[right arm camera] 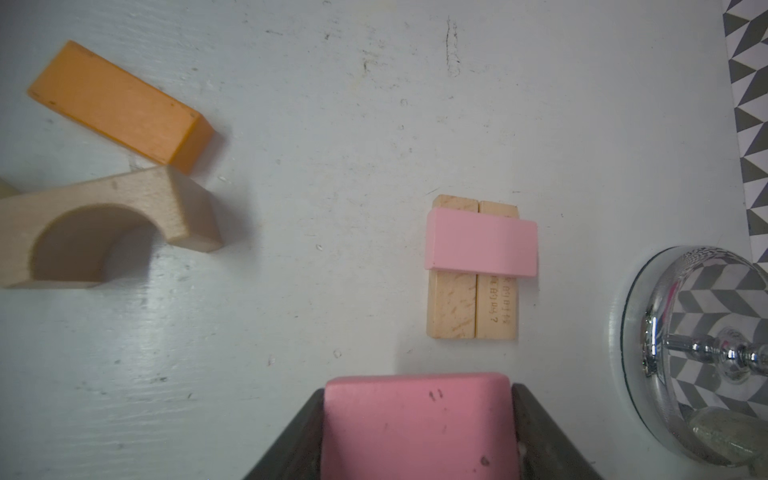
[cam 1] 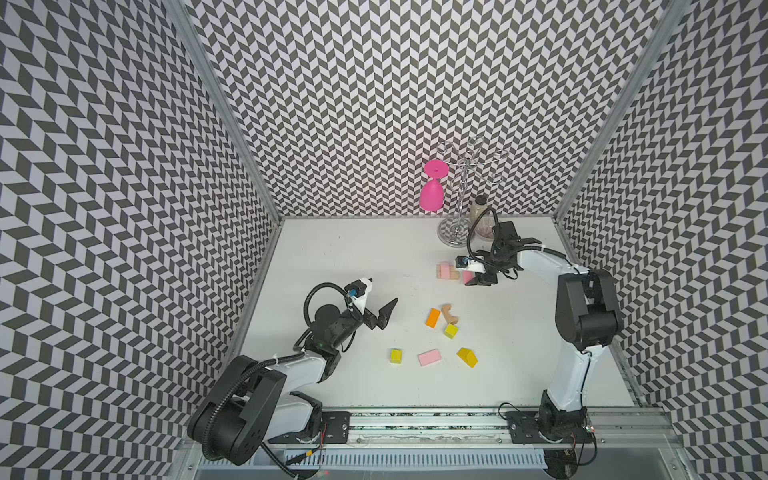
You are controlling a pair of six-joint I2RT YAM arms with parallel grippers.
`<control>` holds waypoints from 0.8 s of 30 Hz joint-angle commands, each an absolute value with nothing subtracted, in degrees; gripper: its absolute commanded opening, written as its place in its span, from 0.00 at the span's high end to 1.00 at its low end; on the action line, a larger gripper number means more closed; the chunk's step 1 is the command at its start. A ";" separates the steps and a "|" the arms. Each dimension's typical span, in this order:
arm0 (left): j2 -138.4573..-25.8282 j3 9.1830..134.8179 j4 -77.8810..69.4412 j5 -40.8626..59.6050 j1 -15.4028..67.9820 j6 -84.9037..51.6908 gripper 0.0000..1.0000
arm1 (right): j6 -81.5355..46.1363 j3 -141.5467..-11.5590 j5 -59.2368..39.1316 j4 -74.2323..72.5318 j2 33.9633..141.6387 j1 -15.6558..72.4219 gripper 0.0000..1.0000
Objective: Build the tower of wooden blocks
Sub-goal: 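Lift the pink block and carry it with the right gripper to the stack, then lower the held pink block onto the wood blocks beside the first pink block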
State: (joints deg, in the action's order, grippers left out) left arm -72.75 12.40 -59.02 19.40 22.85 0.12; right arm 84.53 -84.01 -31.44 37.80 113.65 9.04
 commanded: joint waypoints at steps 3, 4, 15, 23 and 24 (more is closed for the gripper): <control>-73.06 13.36 -58.62 20.01 23.17 1.06 0.00 | 87.30 -91.25 -35.13 41.72 118.60 9.10 1.00; -73.03 13.30 -58.62 19.79 23.20 1.16 0.00 | 87.28 -92.25 -35.53 42.19 119.51 9.05 1.00; -73.24 13.62 -58.18 18.83 23.61 1.42 0.00 | 85.36 -98.15 -38.18 44.21 124.82 9.23 1.00; -73.55 14.06 -57.57 18.39 23.91 1.65 0.00 | 83.12 -99.96 -38.53 44.70 127.68 9.52 0.99; -73.64 14.13 -57.48 18.41 23.98 1.72 0.00 | 82.53 -100.15 -38.67 44.36 127.92 9.50 0.98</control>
